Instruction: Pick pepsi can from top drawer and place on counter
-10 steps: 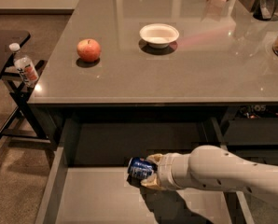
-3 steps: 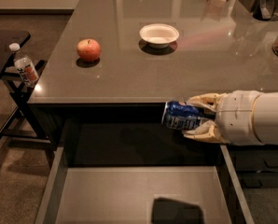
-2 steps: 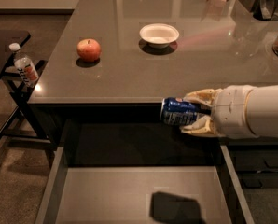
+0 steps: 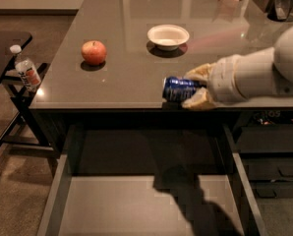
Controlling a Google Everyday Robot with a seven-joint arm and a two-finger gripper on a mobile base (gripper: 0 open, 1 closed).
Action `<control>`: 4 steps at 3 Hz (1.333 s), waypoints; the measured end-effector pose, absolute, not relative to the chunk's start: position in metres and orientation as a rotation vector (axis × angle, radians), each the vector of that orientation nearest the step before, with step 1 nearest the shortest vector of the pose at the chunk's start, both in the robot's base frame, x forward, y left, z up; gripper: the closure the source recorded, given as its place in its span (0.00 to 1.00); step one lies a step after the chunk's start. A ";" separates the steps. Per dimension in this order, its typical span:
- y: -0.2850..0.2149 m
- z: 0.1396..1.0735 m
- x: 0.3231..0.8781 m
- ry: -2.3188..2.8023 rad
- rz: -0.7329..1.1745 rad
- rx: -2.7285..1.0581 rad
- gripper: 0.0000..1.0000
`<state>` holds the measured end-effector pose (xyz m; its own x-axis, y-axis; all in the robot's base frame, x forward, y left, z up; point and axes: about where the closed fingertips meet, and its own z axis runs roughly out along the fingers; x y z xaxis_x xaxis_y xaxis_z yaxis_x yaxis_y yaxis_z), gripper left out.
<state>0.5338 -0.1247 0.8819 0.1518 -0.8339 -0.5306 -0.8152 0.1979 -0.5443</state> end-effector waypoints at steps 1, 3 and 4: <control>-0.116 0.885 0.580 1.631 0.072 -1.565 1.00; -0.104 0.892 0.655 1.616 0.194 -1.459 1.00; -0.107 0.882 0.676 1.649 0.223 -1.423 1.00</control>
Offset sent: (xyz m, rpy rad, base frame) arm 0.1405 0.0243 0.0181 0.2477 0.0561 0.0349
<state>0.6757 -0.1067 0.8824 0.0874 -0.6906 -0.7179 -0.8565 0.3159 -0.4081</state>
